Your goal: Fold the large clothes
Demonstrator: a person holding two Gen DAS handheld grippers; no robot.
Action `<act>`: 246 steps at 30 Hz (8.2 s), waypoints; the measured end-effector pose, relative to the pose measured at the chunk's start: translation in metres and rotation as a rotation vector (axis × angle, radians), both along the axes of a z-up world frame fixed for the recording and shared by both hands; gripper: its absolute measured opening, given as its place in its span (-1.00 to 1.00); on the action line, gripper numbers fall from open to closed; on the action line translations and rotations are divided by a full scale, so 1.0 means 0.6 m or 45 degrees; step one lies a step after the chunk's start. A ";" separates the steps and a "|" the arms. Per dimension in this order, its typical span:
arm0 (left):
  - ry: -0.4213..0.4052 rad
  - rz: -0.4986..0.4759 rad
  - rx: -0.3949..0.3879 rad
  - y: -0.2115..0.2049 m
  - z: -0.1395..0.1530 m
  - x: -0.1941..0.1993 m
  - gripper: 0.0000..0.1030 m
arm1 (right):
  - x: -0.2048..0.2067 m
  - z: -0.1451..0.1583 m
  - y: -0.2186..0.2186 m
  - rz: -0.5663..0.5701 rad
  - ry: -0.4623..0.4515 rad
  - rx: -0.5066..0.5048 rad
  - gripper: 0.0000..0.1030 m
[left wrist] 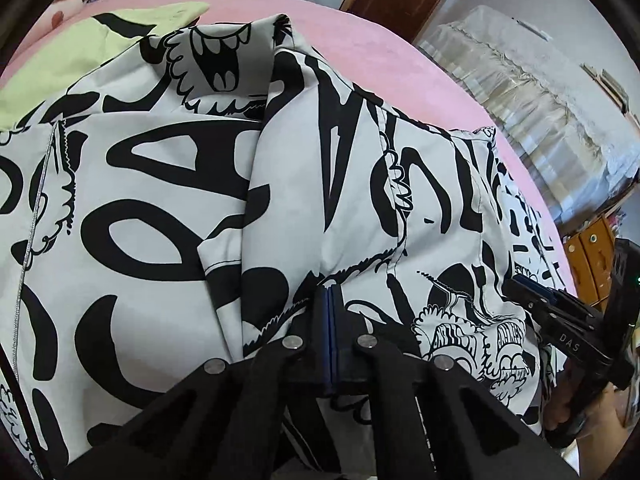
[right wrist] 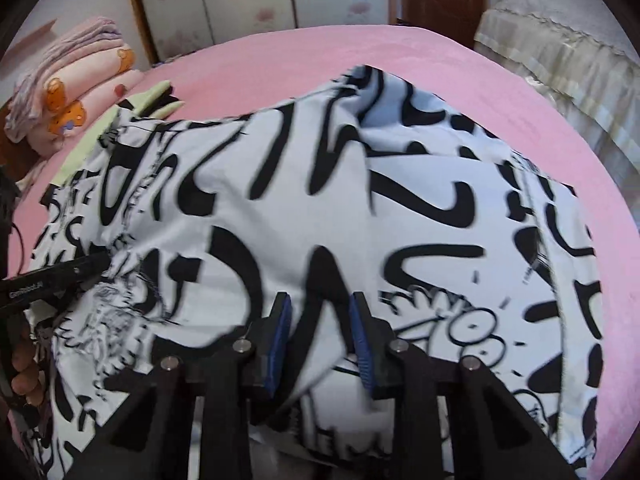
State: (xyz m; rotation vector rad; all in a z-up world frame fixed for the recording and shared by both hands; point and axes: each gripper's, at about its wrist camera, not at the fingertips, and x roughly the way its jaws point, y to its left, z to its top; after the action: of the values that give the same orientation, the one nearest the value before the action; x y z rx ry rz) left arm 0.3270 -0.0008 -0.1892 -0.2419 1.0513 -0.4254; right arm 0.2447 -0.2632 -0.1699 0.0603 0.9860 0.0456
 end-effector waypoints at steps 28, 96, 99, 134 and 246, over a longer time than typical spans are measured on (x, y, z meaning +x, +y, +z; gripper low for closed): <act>-0.011 0.079 0.229 -0.004 0.115 -0.101 0.23 | -0.090 0.096 0.008 -0.085 -0.013 0.178 -0.39; 0.325 0.184 0.090 0.304 -0.013 -0.535 0.54 | -0.544 -0.046 -0.162 -0.131 0.196 0.463 0.35; 0.327 0.187 0.071 0.306 -0.018 -0.535 0.57 | -0.542 -0.049 -0.161 -0.127 0.189 0.474 0.35; 0.205 0.042 0.356 0.183 0.042 -0.544 -0.53 | -0.535 -0.008 -0.123 -0.074 0.137 0.317 -0.66; -0.287 0.324 0.375 0.204 0.285 0.091 -0.84 | 0.018 0.246 -0.210 -0.191 -0.258 0.389 -0.92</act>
State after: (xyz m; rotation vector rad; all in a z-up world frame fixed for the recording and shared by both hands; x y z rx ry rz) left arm 0.3814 0.1215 -0.0182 -0.0604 0.8353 -0.0630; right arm 0.2553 -0.3891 -0.0221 0.4020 0.7631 0.0630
